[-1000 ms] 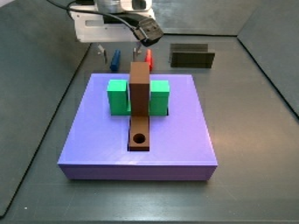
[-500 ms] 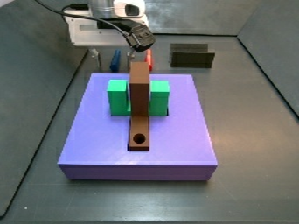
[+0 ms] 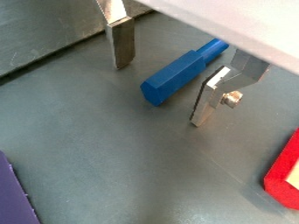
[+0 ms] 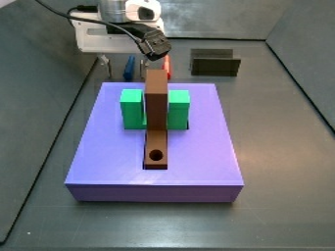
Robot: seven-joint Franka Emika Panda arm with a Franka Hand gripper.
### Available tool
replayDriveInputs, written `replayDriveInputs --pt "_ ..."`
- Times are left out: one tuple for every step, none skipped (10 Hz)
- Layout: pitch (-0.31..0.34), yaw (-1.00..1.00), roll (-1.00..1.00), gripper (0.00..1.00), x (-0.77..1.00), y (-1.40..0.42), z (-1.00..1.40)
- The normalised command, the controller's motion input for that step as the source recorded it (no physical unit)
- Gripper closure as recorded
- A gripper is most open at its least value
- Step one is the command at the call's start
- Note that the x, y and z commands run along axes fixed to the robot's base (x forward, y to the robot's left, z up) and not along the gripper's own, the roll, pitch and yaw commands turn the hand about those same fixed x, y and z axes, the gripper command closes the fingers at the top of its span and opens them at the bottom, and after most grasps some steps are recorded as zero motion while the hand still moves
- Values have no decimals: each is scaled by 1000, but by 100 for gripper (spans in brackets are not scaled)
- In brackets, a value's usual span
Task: Pick up the blue object. Move up. Place the blue object on the fixture. Regrasp the blue object. Move to above the board. Insert the blue object.
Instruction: Pick up the blue object.
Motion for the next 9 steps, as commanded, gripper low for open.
replayDriveInputs --pt "0 0 0 0 0 0 0" --pt "0 0 0 100 0 0 0" --pt "0 0 0 100 0 0 0" --pt "0 0 0 100 0 0 0" --pt "0 0 0 100 0 0 0" --pt "0 0 0 100 0 0 0" --pt "0 0 0 100 0 0 0" --pt "0 0 0 100 0 0 0" --pt "0 0 0 100 0 0 0"
